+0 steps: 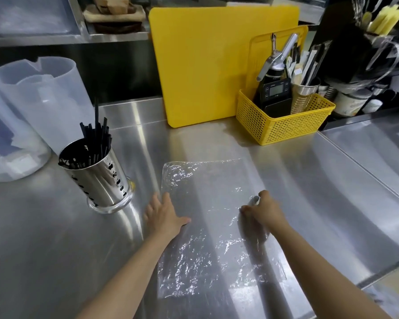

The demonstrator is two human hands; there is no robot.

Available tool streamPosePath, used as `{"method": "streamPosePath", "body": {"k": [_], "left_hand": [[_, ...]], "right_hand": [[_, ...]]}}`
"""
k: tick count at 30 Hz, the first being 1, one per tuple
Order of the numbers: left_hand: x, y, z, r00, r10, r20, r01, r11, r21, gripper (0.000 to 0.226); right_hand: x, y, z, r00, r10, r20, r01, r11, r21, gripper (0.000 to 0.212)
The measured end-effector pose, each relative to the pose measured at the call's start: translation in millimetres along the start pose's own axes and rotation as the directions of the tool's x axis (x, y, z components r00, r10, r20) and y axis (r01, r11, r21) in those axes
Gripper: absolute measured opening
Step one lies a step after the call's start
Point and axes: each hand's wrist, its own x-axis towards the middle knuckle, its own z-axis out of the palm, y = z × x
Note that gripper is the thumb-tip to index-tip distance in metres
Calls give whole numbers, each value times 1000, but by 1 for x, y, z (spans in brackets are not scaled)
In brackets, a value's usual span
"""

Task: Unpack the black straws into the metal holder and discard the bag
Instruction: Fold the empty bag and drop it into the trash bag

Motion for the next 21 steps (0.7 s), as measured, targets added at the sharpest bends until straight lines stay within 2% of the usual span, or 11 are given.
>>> {"method": "streamPosePath", "body": {"k": [3, 4, 6, 8, 10, 11, 13, 15, 18, 21], "left_hand": [[8, -5, -5, 994, -100, 41, 107, 963, -246, 97], [11, -8, -6, 990, -127, 57, 138, 935, -326, 90], [14, -14, -12, 981, -147, 123, 188, 867, -461, 59], [16, -19, -20, 968, -111, 223, 227, 760, -609, 31], [16, -24, -27, 942, -58, 330, 286, 651, -703, 19], [16, -27, -29, 926, -32, 377, 312, 626, -715, 17], [17, -33, -31, 900, 9, 436, 326, 648, -688, 13], [17, -36, -30, 892, 35, 451, 318, 661, -679, 6], [17, -37, -28, 912, 57, 406, 268, 668, -694, 5], [17, -37, -28, 936, 115, 334, 186, 643, -743, 8]], "right_hand": [[8, 3, -5, 995, 5, 104, -24, 984, 178, 30], [10, 4, -7, 990, -4, 141, -27, 975, 219, 28], [11, 5, -11, 976, -42, 213, -26, 951, 307, 17], [11, 6, -14, 961, -103, 256, -19, 901, 434, 10], [11, 8, -19, 948, -136, 289, -52, 826, 561, 4], [11, 10, -22, 940, -144, 309, -74, 799, 597, 5], [12, 16, -28, 913, -157, 378, -120, 780, 614, 8], [11, 23, -33, 877, -184, 443, -140, 785, 603, 2], [10, 31, -35, 869, -180, 460, -140, 804, 579, 15], [9, 36, -36, 871, -198, 449, -132, 787, 602, 15]]}}
